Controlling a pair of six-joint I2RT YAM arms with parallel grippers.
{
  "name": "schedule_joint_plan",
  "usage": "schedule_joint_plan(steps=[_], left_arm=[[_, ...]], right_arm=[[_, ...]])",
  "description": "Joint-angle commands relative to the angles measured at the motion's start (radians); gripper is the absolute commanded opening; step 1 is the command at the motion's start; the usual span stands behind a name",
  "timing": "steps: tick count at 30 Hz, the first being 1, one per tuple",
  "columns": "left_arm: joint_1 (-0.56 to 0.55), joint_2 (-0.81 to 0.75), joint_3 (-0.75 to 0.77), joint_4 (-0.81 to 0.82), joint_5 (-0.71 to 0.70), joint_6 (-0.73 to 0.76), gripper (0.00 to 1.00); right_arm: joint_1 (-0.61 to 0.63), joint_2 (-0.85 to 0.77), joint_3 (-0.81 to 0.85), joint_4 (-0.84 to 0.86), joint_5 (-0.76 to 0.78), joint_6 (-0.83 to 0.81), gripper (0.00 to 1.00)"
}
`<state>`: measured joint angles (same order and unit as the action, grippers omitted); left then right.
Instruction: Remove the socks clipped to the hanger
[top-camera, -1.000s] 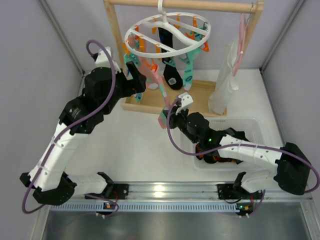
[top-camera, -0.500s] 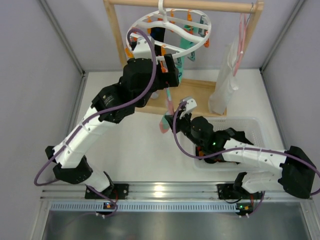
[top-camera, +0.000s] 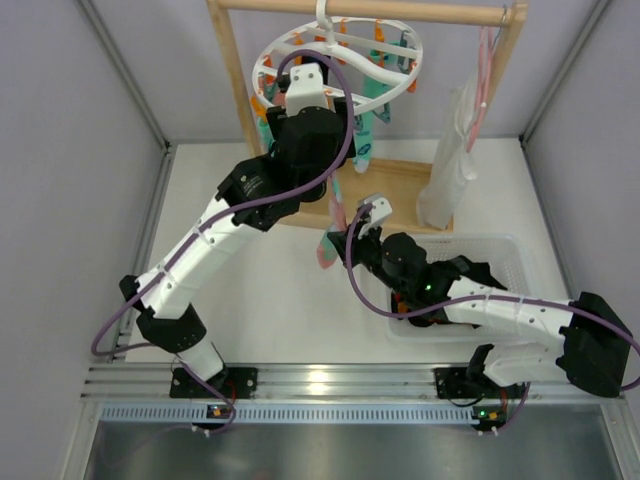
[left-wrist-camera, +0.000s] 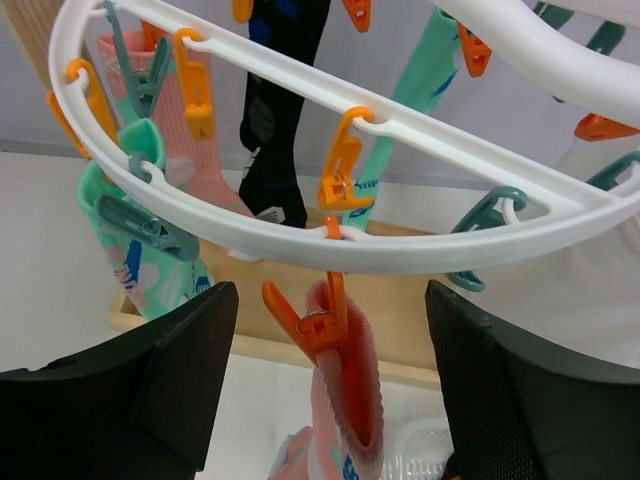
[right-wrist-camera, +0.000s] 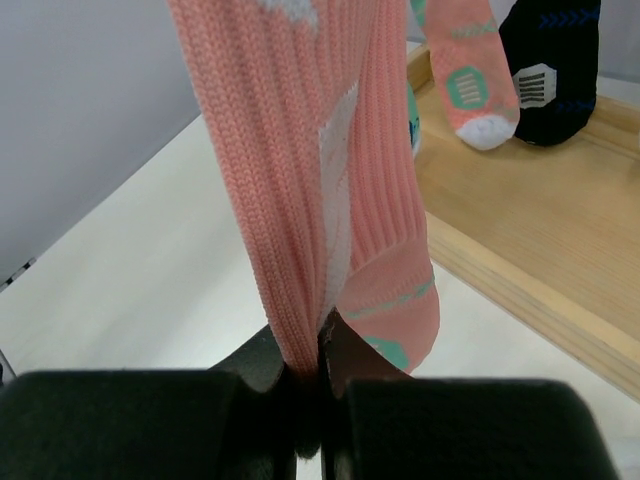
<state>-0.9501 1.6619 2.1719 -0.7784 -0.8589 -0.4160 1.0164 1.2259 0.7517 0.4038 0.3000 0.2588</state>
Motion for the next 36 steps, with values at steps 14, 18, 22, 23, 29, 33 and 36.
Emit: schedule_joint_plan(steps=[14, 18, 22, 23, 29, 33, 36], left_arm=[[0.03, 0.071, 0.071, 0.031, -0.118, 0.071, 0.51], [0.04, 0.078, 0.08, 0.034, -0.082, 0.071, 0.33], [0.047, 0.081, 0.088, 0.037, -0.037, 0.063, 0.22], [0.047, 0.084, 0.088, 0.036, -0.037, 0.063, 0.22], [0.053, 0.078, 0.083, 0.037, -0.011, 0.051, 0.14], [0.06, 0.07, 0.086, 0.037, 0.014, 0.039, 0.14], [0.074, 0.067, 0.083, 0.037, 0.041, 0.031, 0.13]], right_arm=[[0.002, -0.032, 0.005, 0.029, -0.029, -0.001, 0.0], [0.002, -0.04, -0.006, 0.03, -0.025, -0.001, 0.0], [0.002, -0.069, -0.025, 0.01, 0.004, -0.001, 0.0], [0.001, -0.092, -0.031, 0.007, 0.011, -0.001, 0.0], [0.001, -0.228, -0.078, -0.064, 0.005, -0.009, 0.0], [0.001, -0.354, -0.086, -0.14, -0.054, -0.021, 0.0], [0.001, -0.449, -0.083, -0.231, -0.02, -0.03, 0.0]])
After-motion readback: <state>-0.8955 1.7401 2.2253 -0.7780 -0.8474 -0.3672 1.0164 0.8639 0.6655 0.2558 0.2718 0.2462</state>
